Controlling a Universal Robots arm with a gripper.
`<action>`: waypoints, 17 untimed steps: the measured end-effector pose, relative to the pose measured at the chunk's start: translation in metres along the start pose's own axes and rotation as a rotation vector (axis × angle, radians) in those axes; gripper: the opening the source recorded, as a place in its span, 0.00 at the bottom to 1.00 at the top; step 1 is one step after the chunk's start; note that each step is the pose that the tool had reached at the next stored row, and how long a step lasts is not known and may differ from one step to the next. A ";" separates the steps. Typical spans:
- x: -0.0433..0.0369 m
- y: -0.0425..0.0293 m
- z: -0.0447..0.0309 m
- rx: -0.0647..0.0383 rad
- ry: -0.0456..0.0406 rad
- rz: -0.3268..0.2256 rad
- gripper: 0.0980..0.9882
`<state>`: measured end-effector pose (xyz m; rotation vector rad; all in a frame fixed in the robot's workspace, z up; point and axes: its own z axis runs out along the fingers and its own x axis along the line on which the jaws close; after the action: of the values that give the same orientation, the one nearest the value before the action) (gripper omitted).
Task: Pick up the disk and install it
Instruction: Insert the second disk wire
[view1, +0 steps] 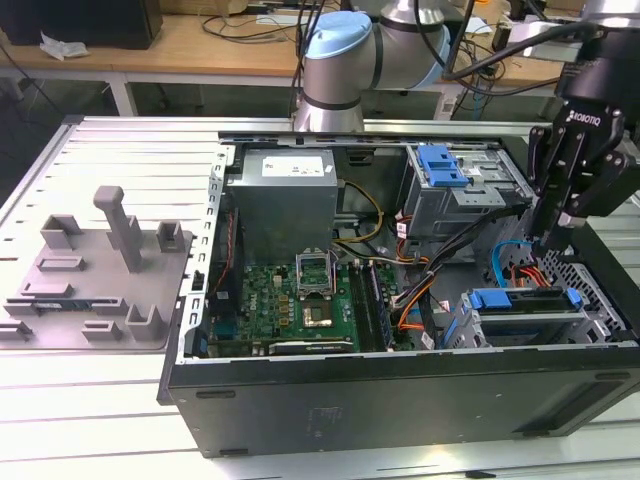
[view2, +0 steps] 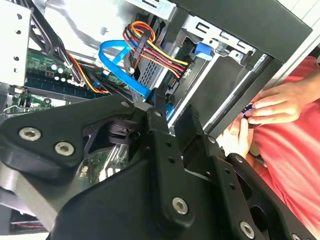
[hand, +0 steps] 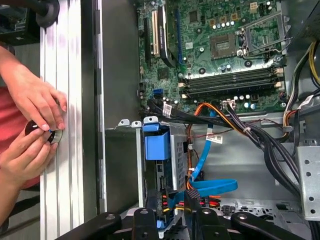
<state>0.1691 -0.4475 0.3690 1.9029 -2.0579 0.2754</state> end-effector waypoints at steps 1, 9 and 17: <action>-0.0001 0.0001 0.0003 0.003 -0.0003 0.002 0.29; -0.0006 0.0009 0.0027 0.007 -0.0029 0.025 0.19; -0.0018 0.0005 0.0076 -0.027 0.0001 0.021 0.17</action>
<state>0.1678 -0.4484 0.3613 1.8671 -2.0718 0.2519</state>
